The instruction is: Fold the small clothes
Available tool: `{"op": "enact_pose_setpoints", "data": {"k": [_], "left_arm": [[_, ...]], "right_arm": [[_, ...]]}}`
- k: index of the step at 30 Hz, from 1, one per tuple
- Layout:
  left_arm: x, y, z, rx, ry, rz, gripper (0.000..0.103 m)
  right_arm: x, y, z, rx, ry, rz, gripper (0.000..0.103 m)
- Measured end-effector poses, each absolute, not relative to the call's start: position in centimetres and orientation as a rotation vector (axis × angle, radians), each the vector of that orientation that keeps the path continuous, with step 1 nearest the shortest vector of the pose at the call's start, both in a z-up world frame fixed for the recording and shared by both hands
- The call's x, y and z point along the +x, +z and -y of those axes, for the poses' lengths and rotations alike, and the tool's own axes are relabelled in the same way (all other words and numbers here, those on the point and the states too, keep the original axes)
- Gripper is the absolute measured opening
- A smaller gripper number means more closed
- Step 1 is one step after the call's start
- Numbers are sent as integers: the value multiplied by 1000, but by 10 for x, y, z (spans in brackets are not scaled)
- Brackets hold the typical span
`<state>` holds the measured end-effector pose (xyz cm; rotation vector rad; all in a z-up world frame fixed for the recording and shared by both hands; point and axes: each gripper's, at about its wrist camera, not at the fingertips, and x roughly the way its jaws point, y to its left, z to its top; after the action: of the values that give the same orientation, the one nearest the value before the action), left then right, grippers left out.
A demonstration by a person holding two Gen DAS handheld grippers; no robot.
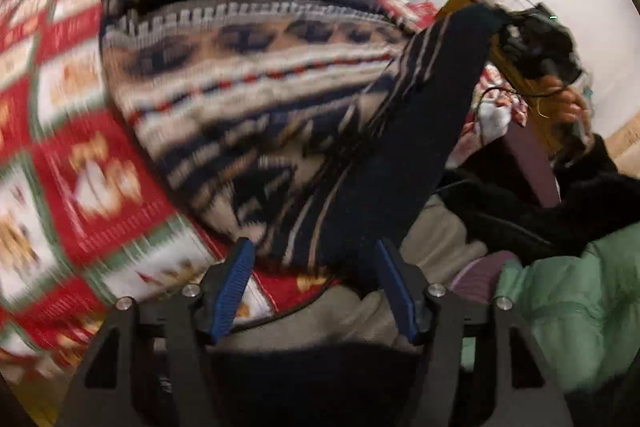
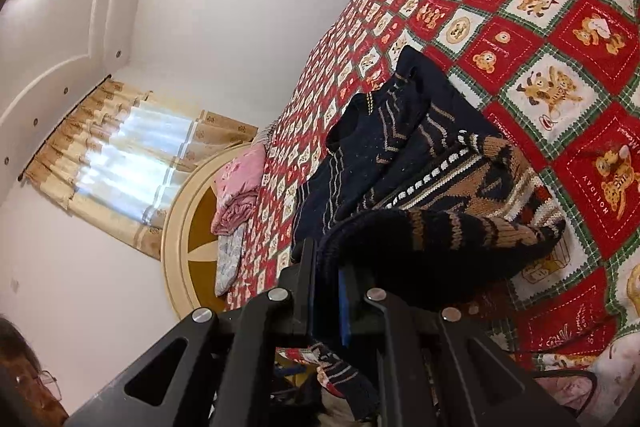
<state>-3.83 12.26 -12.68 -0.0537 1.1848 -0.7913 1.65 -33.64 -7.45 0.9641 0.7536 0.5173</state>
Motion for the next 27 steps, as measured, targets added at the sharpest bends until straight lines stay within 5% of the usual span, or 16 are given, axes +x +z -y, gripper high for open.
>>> {"op": "enact_pose_setpoints", "data": {"k": [7,21,23,25,27], "left_arm": [[-40,-167,-104,-230,-756,-1356,66],[-25,-189,-89,-387,-704,-1382,63],[-25,-186,-96,-400,-705,-1365,46],[-25,-184,-99,-402,-708,-1363,6],[-25,-179,-98,-392,-711,-1343,7]], "right_arm": [[4,-73,337,965,519,-737,9],[-8,-84,347,991,510,-723,9],[-8,-86,347,985,510,-726,9],[-8,-88,347,988,508,-729,9],[-9,-88,347,989,507,-728,9]]}}
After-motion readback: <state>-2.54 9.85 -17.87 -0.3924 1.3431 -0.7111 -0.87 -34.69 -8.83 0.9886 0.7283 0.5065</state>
